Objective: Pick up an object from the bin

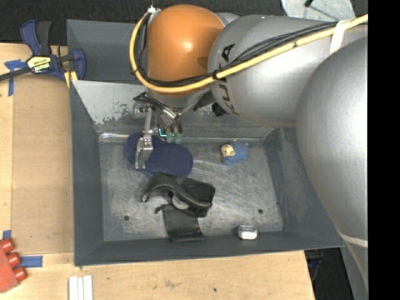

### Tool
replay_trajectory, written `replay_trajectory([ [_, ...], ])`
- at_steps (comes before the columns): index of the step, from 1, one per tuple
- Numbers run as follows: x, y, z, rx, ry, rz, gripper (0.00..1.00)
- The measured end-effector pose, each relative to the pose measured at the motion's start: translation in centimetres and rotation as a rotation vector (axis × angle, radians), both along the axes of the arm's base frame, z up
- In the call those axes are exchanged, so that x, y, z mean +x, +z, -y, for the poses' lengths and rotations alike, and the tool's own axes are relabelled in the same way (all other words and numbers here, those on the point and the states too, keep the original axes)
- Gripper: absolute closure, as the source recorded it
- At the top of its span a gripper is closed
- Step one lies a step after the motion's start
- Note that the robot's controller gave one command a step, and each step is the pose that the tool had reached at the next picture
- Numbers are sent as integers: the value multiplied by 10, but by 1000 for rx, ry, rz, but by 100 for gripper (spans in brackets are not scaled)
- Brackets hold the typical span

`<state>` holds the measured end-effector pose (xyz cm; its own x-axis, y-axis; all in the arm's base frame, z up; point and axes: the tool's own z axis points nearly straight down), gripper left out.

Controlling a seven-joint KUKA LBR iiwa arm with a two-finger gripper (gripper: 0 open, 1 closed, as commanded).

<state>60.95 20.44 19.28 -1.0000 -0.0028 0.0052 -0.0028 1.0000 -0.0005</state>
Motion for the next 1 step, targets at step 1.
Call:
replay_trajectory([
  [1,19,-114,44,7,241,13,0],
])
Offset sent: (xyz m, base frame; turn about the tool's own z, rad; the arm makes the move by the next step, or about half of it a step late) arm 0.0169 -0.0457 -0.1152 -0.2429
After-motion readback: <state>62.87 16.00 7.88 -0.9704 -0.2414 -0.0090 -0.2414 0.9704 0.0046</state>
